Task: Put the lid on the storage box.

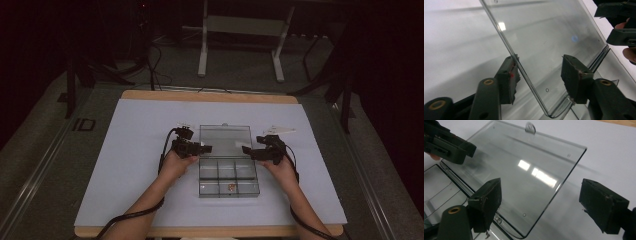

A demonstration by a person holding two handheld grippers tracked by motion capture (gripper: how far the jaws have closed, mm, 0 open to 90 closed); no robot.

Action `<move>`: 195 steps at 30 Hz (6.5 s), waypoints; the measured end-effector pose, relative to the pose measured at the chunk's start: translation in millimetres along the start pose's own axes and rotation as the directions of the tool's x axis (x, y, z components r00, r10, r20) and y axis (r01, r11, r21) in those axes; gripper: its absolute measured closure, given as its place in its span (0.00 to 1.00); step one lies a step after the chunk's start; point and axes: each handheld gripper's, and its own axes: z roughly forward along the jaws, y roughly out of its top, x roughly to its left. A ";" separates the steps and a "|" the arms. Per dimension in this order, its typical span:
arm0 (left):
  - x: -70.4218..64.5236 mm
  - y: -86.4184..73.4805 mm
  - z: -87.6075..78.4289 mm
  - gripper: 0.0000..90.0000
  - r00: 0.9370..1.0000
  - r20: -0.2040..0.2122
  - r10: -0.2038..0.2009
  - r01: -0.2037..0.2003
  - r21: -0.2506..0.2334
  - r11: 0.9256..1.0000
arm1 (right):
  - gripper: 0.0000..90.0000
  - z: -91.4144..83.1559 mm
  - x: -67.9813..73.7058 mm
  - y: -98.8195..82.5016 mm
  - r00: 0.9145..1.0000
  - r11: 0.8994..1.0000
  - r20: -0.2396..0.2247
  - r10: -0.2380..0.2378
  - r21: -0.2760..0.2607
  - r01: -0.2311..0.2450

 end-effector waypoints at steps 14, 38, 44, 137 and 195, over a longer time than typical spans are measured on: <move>-14.1 -6.5 -16.4 0.72 0.988 -0.068 0.138 -0.143 -0.080 0.987 | 0.48 -8.1 0.8 2.3 1.000 0.999 -0.019 0.007 -0.035 -0.007; -27.3 -10.8 -26.2 0.79 0.959 -0.133 0.250 -0.265 -0.105 0.959 | 0.77 -21.0 6.5 3.5 0.998 0.998 -0.038 -0.040 -0.042 0.039; -29.5 -9.4 -27.5 0.77 0.957 -0.134 0.257 -0.272 -0.104 0.957 | 0.79 -24.4 7.9 3.4 0.998 0.998 -0.035 -0.050 -0.048 0.048; -57.1 -63.8 -60.6 0.69 0.913 -0.099 0.396 -0.405 -0.095 0.909 | 0.71 -64.7 13.0 -45.0 0.986 1.000 -0.163 -0.018 -0.015 0.016; -14.0 -87.8 -61.5 0.06 0.952 -0.162 0.260 -0.287 -0.170 0.943 | 0.16 -60.0 4.8 -64.4 0.994 0.997 -0.098 -0.050 -0.071 0.043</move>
